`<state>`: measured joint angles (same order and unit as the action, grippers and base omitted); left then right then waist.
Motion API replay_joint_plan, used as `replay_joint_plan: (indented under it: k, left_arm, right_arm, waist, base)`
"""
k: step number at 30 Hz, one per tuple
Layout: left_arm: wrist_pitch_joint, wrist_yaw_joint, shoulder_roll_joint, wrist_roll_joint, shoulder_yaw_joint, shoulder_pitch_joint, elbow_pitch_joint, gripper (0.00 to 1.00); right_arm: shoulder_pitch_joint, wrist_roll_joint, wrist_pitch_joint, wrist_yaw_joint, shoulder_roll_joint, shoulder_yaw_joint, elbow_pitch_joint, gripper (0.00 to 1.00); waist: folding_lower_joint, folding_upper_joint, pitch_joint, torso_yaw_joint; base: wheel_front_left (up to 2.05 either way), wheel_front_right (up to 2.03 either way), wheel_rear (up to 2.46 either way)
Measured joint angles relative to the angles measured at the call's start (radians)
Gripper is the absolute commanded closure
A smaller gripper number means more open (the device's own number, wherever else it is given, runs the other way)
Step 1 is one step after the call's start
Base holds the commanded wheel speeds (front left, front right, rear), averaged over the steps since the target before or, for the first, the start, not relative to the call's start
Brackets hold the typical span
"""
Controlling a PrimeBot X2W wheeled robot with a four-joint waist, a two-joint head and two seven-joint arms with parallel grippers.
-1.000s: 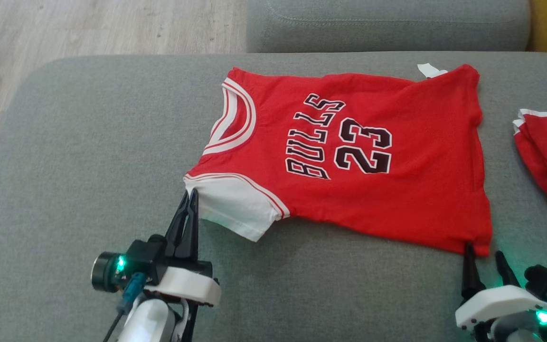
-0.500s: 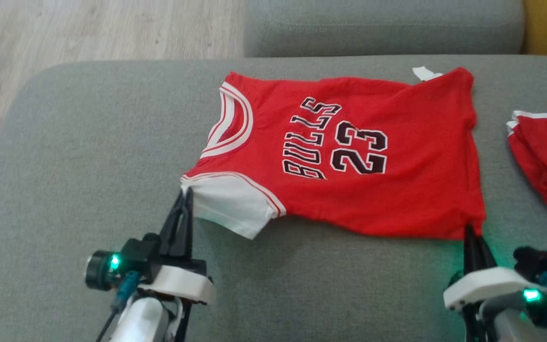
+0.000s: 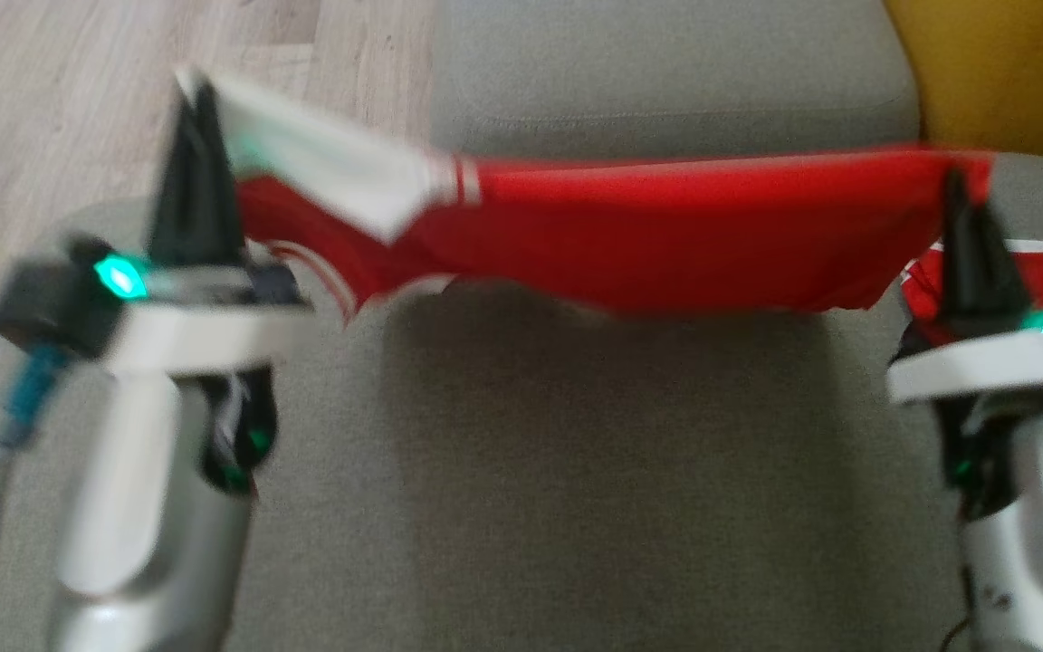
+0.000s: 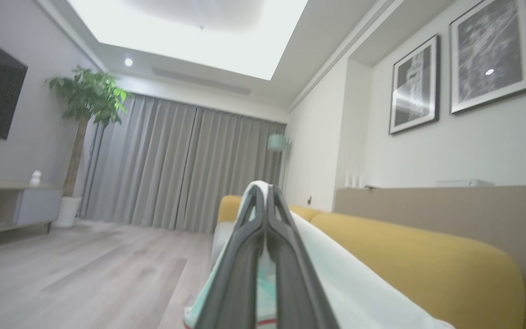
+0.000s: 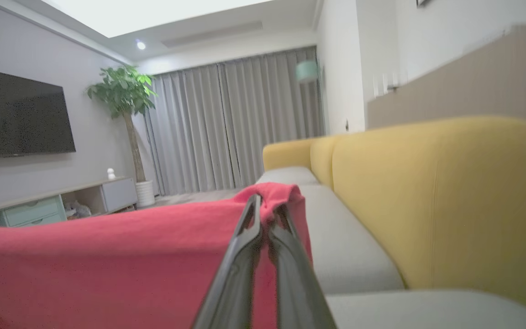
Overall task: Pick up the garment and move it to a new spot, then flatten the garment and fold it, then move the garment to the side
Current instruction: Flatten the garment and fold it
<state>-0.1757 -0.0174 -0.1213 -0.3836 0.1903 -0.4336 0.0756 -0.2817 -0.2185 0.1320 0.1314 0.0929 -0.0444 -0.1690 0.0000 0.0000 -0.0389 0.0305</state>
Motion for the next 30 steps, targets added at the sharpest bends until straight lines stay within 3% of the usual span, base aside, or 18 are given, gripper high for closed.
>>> replay_joint_plan:
  k: [11, 17, 20, 23, 27, 28, 30]
  left_arm:
    - [0.178, -0.009, -0.071, -0.036, -0.037, -0.098, -0.272, 1.00]
    - [0.273, 0.021, -0.135, -0.023, -0.025, -0.160, -0.223, 1.00]
    - [0.300, 0.046, -0.144, -0.035, -0.025, -0.263, -0.128, 1.00]
    - [0.306, 0.074, -0.164, -0.038, -0.026, -0.438, 0.002, 1.00]
    - [0.262, 0.089, -0.175, -0.012, -0.030, -0.689, 0.213, 1.00]
    - [0.221, 0.090, -0.179, 0.009, -0.030, -0.798, 0.322, 1.00]
    - [0.173, 0.089, -0.178, 0.021, -0.033, -0.896, 0.430, 1.00]
  right_arm:
    - [-0.038, 0.000, -0.209, 0.000, 0.057, -0.018, 0.319, 1.00]
    - [-0.047, 0.012, -0.321, 0.000, 0.099, -0.024, 0.383, 1.00]
    - [-0.127, 0.007, -0.354, 0.000, 0.124, 0.002, 0.346, 1.00]
    - [-0.313, -0.001, -0.365, 0.000, 0.165, 0.037, 0.263, 1.00]
    - [-0.619, 0.001, -0.326, 0.000, 0.202, 0.100, 0.052, 1.00]
    - [-0.752, 0.015, -0.285, 0.000, 0.206, 0.116, -0.065, 1.00]
    - [-0.865, 0.048, -0.231, 0.000, 0.203, 0.112, -0.189, 1.00]
  waist:
    - [0.0000, 0.0000, -0.008, -0.010]
    - [-0.0001, 0.0000, 0.044, -0.001]
    - [0.0000, 0.0000, 0.100, 0.001]
    - [0.0001, 0.0000, 0.180, 0.003]
    - [0.0005, 0.0000, 0.298, 0.004]
    - [0.0006, 0.0000, 0.356, 0.005]
    - [0.0007, -0.0001, 0.407, 0.007]
  base:
    - [0.00, 0.00, 0.00]
    - [0.00, 0.00, 0.00]
    - [0.00, 0.00, 0.00]
    - [0.00, 0.00, 0.00]
    - [0.00, 0.00, 0.00]
    - [0.00, 0.00, 0.00]
    - [0.00, 0.00, 0.00]
